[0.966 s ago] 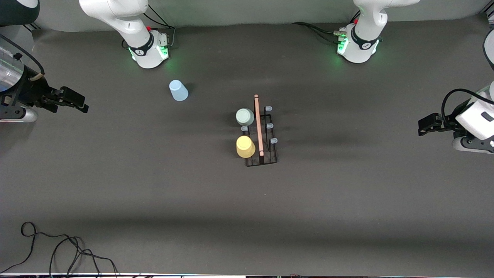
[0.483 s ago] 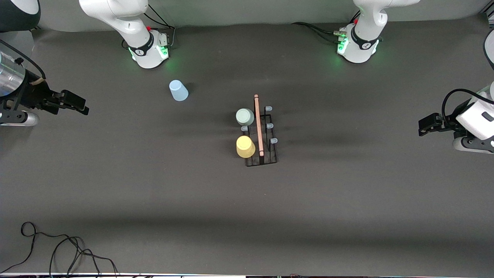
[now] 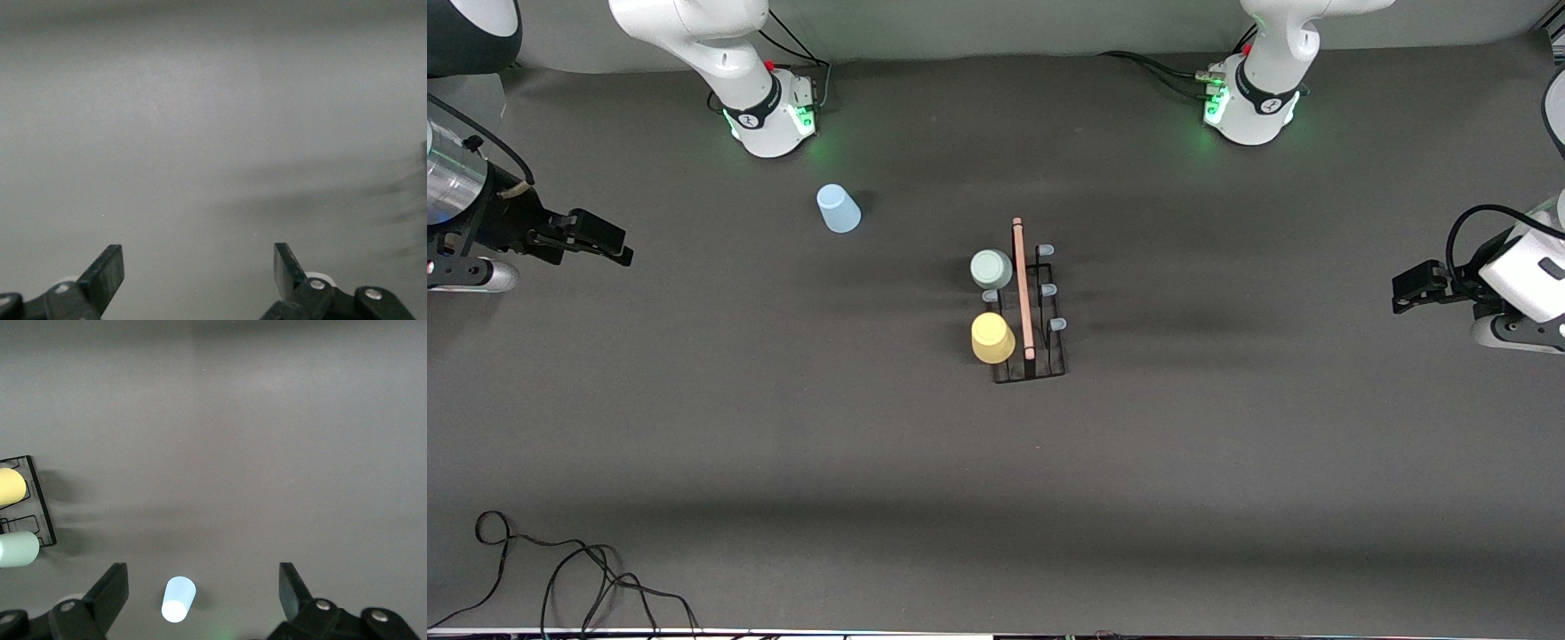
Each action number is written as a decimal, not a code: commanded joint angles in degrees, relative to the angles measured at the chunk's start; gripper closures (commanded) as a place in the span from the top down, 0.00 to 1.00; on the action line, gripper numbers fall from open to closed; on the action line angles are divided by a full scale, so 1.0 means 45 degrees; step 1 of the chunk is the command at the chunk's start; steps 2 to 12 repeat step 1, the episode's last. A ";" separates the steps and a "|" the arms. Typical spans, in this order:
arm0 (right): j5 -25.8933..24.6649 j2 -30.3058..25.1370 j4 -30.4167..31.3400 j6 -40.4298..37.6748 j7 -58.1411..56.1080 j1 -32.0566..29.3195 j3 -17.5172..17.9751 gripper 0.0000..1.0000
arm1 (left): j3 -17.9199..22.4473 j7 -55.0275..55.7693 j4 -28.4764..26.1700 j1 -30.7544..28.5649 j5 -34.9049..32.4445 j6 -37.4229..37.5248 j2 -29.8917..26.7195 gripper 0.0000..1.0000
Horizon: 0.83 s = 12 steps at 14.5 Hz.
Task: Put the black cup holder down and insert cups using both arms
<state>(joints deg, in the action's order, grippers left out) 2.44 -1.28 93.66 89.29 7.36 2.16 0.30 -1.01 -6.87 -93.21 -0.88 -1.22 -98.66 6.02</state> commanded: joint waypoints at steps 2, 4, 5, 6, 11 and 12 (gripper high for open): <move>-0.0268 0.0030 -0.0110 0.0021 0.0064 -0.0030 0.0031 1.00 | 0.0010 -0.0095 0.0108 -0.0001 -0.0040 -0.0028 -0.0088 1.00; -0.0268 0.0030 -0.0110 0.0021 0.0064 -0.0030 0.0031 1.00 | 0.0010 -0.0095 0.0108 -0.0001 -0.0040 -0.0028 -0.0088 1.00; -0.0268 0.0030 -0.0110 0.0021 0.0064 -0.0030 0.0031 1.00 | 0.0010 -0.0095 0.0108 -0.0001 -0.0040 -0.0028 -0.0088 1.00; -0.0268 0.0030 -0.0110 0.0021 0.0064 -0.0030 0.0031 1.00 | 0.0010 -0.0095 0.0108 -0.0001 -0.0040 -0.0028 -0.0088 1.00; -0.0268 0.0030 -0.0110 0.0021 0.0064 -0.0030 0.0031 1.00 | 0.0010 -0.0095 0.0108 -0.0001 -0.0040 -0.0028 -0.0088 1.00; -0.0268 0.0030 -0.0110 0.0021 0.0064 -0.0030 0.0031 1.00 | 0.0010 -0.0095 0.0108 -0.0001 -0.0040 -0.0028 -0.0088 1.00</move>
